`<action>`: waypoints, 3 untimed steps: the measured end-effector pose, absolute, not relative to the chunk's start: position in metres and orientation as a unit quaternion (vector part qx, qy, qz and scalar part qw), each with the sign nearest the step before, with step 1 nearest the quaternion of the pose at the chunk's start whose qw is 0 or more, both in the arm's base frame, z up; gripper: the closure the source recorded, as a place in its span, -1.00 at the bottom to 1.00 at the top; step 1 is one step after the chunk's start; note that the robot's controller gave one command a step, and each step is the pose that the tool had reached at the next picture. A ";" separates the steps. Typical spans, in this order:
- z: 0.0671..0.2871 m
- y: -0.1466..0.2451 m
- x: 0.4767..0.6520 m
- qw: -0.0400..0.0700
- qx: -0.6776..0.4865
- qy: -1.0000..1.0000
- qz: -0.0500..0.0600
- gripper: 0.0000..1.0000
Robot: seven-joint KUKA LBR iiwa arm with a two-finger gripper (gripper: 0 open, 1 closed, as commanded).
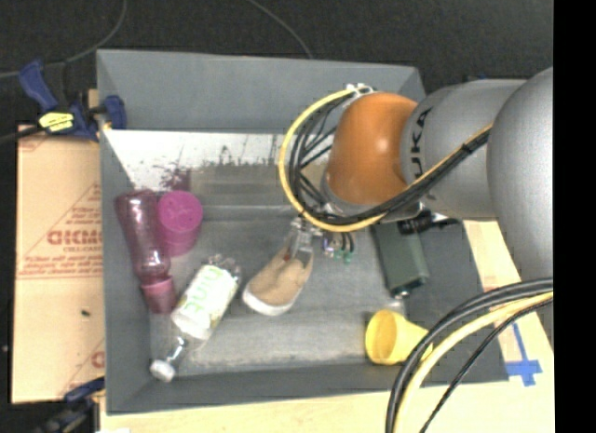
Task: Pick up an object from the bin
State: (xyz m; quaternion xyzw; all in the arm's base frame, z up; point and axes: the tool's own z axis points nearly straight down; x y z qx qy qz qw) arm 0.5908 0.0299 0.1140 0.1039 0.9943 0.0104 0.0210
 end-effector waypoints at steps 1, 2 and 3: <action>0.172 0.026 0.582 0.029 0.126 0.992 0.014 1.00; 0.121 0.049 0.592 0.029 0.022 0.999 0.009 1.00; 0.106 0.064 0.570 0.027 0.066 0.997 0.012 1.00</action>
Offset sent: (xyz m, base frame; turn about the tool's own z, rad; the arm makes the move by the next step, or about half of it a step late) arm 0.0036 0.0415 -0.0373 -0.3267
